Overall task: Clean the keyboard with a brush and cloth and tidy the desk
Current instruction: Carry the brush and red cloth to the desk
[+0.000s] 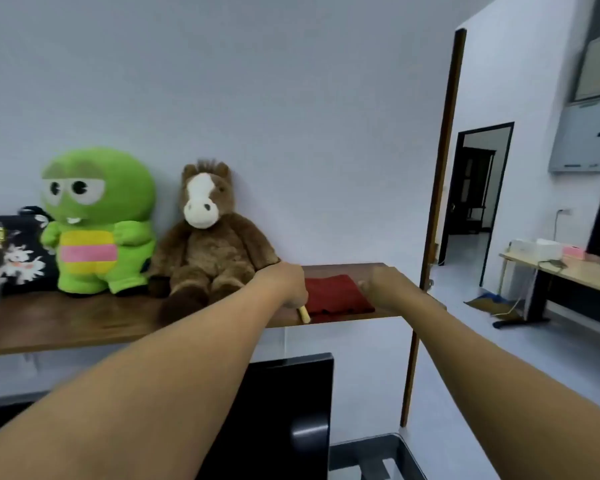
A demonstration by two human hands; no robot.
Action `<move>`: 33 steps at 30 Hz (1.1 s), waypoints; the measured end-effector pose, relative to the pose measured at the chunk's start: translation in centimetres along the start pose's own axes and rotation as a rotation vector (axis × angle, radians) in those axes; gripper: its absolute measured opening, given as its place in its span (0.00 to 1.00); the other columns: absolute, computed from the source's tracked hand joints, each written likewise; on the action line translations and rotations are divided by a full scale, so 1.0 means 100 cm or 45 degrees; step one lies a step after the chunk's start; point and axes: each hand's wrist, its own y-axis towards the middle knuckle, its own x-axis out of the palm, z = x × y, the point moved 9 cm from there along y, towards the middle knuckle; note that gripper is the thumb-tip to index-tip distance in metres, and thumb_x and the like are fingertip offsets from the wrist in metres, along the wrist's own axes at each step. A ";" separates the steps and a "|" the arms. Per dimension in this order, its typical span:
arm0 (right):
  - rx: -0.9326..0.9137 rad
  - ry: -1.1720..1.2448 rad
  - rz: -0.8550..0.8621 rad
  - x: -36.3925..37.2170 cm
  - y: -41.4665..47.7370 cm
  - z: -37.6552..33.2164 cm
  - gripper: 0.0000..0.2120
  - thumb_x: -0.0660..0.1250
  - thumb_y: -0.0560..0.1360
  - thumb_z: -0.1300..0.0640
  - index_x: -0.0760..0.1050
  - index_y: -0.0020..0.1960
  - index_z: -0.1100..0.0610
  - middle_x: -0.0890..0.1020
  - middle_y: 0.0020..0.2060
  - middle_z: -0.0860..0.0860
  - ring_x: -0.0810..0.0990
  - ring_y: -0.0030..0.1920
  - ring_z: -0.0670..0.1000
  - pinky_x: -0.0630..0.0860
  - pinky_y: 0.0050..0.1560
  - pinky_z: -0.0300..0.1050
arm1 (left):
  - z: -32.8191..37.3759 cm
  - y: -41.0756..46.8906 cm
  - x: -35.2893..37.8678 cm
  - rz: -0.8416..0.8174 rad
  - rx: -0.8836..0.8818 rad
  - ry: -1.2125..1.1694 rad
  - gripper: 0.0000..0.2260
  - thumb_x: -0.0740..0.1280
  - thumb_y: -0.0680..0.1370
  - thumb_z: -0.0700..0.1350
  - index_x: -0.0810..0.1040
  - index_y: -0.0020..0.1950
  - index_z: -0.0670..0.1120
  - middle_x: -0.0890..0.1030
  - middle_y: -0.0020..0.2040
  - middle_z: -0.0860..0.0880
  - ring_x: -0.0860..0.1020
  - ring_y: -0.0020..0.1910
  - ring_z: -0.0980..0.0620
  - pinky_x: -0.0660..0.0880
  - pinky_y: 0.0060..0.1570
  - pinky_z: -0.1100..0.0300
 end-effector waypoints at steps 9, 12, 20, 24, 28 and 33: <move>0.123 0.082 0.013 0.043 0.044 0.017 0.20 0.55 0.82 0.46 0.76 0.55 0.62 0.78 0.58 0.60 0.76 0.58 0.60 0.74 0.57 0.53 | 0.011 0.053 0.051 -0.427 -0.214 0.020 0.15 0.53 0.83 0.47 0.73 0.58 0.38 0.76 0.39 0.44 0.74 0.33 0.48 0.74 0.42 0.57; 0.192 0.093 -0.029 0.052 0.053 0.012 0.16 0.56 0.82 0.48 0.75 0.50 0.60 0.79 0.57 0.59 0.77 0.57 0.60 0.73 0.55 0.50 | 0.011 0.047 0.058 -0.525 -0.212 0.078 0.10 0.57 0.83 0.41 0.76 0.54 0.39 0.76 0.41 0.44 0.72 0.35 0.49 0.71 0.40 0.59; 0.227 0.366 0.044 0.044 0.048 0.003 0.13 0.58 0.80 0.62 0.67 0.63 0.64 0.78 0.58 0.60 0.78 0.53 0.59 0.70 0.45 0.48 | 0.014 0.039 0.057 -0.543 -0.075 0.228 0.13 0.54 0.82 0.36 0.74 0.42 0.36 0.74 0.40 0.41 0.74 0.37 0.45 0.71 0.45 0.57; 0.181 0.411 0.159 -0.001 0.025 0.000 0.11 0.56 0.81 0.61 0.64 0.62 0.64 0.77 0.58 0.60 0.74 0.51 0.57 0.69 0.47 0.49 | 0.021 0.028 0.020 -0.277 -0.100 0.113 0.14 0.59 0.81 0.39 0.74 0.64 0.34 0.76 0.54 0.42 0.77 0.56 0.43 0.73 0.52 0.54; 0.161 0.384 0.297 -0.053 -0.013 0.004 0.14 0.57 0.82 0.59 0.64 0.64 0.64 0.76 0.56 0.61 0.71 0.47 0.56 0.66 0.45 0.46 | 0.045 -0.001 -0.027 -0.016 -0.071 -0.219 0.22 0.54 0.83 0.40 0.58 0.75 0.33 0.66 0.71 0.40 0.75 0.46 0.46 0.72 0.45 0.59; 0.235 0.351 0.408 -0.087 -0.089 0.030 0.11 0.58 0.82 0.56 0.67 0.60 0.62 0.73 0.48 0.57 0.70 0.46 0.56 0.65 0.44 0.47 | 0.095 -0.073 -0.052 0.105 0.222 -0.426 0.15 0.54 0.82 0.40 0.75 0.64 0.36 0.80 0.56 0.42 0.77 0.43 0.47 0.71 0.35 0.59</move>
